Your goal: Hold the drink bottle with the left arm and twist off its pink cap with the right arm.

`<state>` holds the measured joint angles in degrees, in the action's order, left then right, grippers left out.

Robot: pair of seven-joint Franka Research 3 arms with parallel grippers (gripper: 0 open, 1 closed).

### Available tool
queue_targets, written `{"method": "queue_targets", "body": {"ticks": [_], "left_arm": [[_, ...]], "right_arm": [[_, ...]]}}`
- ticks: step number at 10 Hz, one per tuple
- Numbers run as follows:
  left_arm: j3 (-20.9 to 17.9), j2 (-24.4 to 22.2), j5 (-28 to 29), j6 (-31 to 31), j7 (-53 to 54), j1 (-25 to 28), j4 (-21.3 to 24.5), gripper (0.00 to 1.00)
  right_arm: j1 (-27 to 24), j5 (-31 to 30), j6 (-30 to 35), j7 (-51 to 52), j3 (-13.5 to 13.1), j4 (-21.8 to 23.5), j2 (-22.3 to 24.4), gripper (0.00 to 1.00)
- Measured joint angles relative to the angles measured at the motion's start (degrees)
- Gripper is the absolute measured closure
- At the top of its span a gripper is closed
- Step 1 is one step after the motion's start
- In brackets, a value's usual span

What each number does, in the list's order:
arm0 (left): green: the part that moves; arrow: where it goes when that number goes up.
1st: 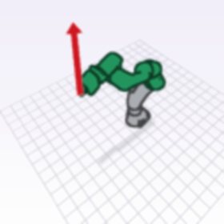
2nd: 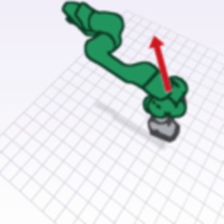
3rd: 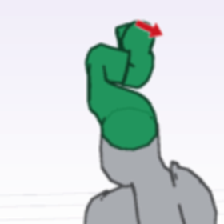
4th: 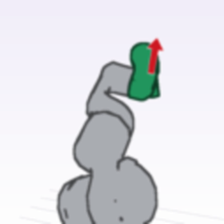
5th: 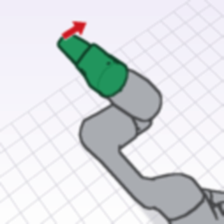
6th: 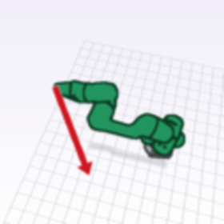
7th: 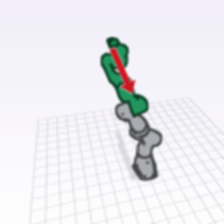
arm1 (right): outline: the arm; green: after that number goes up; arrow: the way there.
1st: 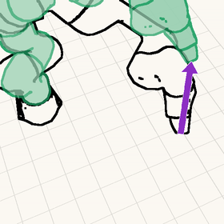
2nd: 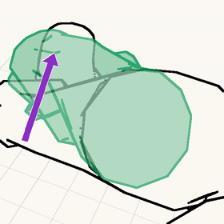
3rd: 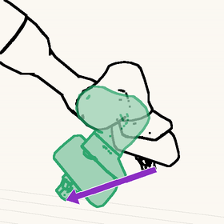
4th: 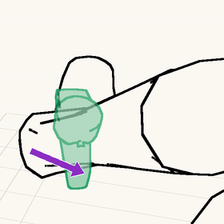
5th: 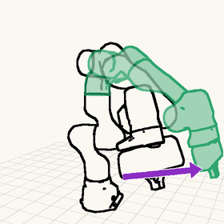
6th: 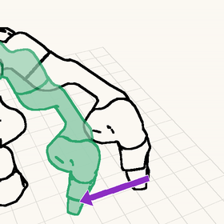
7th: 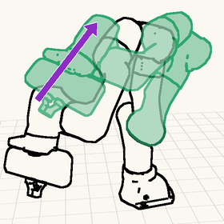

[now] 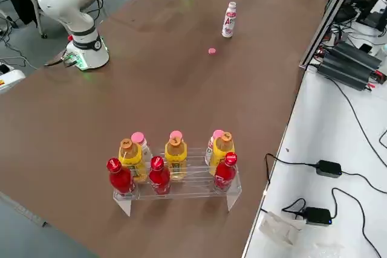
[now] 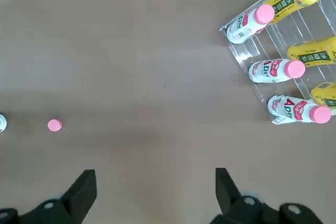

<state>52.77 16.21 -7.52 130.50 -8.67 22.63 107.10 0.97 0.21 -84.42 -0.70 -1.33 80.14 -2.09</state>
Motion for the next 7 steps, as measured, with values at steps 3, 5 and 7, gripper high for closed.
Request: {"method": "queue_targets", "body": {"ticks": [3, 5, 7], "left_arm": [[-6.80, -0.22, 1.37, -11.64, -0.71, 0.59, -8.82, 0.01], [-11.53, -0.46, 1.63, -18.49, -0.88, 1.29, -14.03, 0.01], [-14.94, -1.21, 4.96, -23.08, -3.37, 1.37, -16.83, 0.01]], "right_arm": [[0.00, 0.52, 0.04, 0.00, 0.06, 0.00, 0.00, 0.00], [-0.01, 0.54, 0.05, 0.00, 0.00, 0.00, 0.00, 0.00], [-0.01, 0.57, 0.29, 0.00, 0.00, -0.06, 0.00, 0.00]]}}
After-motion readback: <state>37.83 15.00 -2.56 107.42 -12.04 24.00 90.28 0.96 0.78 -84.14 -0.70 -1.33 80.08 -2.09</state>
